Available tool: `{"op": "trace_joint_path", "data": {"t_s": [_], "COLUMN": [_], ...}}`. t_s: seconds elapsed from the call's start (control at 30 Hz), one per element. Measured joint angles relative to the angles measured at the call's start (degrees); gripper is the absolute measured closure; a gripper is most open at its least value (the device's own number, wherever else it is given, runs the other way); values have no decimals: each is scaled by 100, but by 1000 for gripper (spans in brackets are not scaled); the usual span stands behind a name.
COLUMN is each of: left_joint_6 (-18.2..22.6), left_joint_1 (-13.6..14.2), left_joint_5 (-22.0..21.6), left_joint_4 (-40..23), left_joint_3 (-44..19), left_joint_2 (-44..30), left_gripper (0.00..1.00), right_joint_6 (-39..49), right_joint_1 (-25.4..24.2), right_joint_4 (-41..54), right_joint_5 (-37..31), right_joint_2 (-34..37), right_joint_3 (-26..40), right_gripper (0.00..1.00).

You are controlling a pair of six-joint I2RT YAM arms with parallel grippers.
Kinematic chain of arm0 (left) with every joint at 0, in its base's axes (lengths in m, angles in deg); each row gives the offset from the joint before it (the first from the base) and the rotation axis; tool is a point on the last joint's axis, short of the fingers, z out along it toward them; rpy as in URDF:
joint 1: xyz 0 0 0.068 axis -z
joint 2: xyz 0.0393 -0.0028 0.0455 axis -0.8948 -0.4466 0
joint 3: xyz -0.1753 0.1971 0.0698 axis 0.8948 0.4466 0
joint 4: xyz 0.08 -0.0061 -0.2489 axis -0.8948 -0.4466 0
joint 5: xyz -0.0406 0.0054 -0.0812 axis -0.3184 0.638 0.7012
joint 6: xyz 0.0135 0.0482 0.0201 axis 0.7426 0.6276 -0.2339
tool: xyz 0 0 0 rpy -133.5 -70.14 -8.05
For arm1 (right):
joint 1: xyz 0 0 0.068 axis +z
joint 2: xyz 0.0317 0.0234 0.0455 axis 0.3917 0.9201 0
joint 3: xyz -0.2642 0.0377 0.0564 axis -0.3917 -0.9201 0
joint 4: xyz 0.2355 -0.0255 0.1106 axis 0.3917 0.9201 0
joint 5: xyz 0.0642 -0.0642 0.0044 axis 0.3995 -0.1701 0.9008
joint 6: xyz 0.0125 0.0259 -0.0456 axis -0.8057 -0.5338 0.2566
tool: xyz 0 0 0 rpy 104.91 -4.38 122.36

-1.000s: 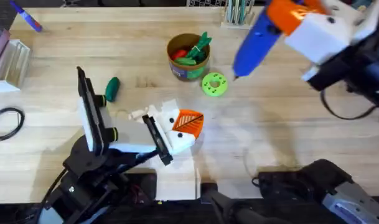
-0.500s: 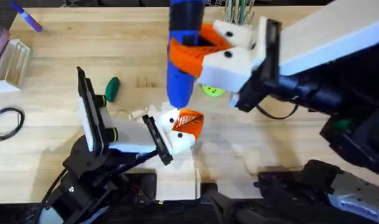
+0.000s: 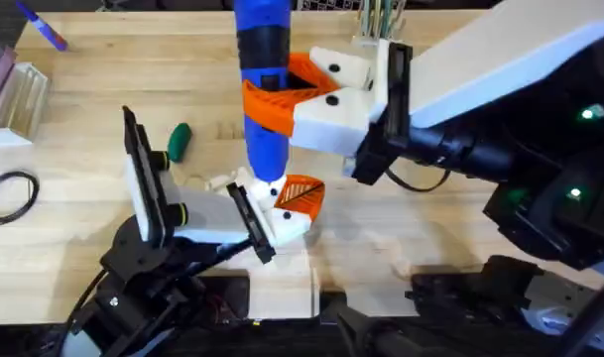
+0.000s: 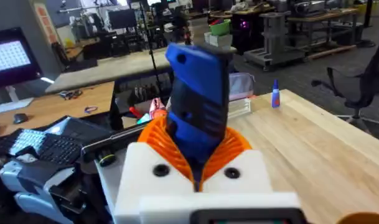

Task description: Pick up the gripper from the table and insert it into the empty holder that is missing its gripper. Then pick up a screw, insert it into the mounting hole, and use the screwdriver to tighten it. Finally, clean up the table by picking up the vegetable and placing it into the bucket.

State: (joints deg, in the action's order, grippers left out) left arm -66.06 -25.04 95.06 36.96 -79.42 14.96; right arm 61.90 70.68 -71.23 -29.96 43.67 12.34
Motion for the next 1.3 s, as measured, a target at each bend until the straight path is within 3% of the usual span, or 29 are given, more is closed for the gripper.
{"op": "trace_joint_path", "data": {"t_s": [1.3], "left_joint_6": [-4], "left_joint_1": [2], "left_joint_5": [2], "left_joint_4": [-2], "left_joint_3": [0], "left_joint_2": [0], "left_gripper": [996], "right_joint_6": [-84], "right_joint_1": [0], "right_joint_4": [405], "right_joint_5": [-30], "right_joint_2": [-2], "right_joint_3": [0], "right_gripper": [982]}}
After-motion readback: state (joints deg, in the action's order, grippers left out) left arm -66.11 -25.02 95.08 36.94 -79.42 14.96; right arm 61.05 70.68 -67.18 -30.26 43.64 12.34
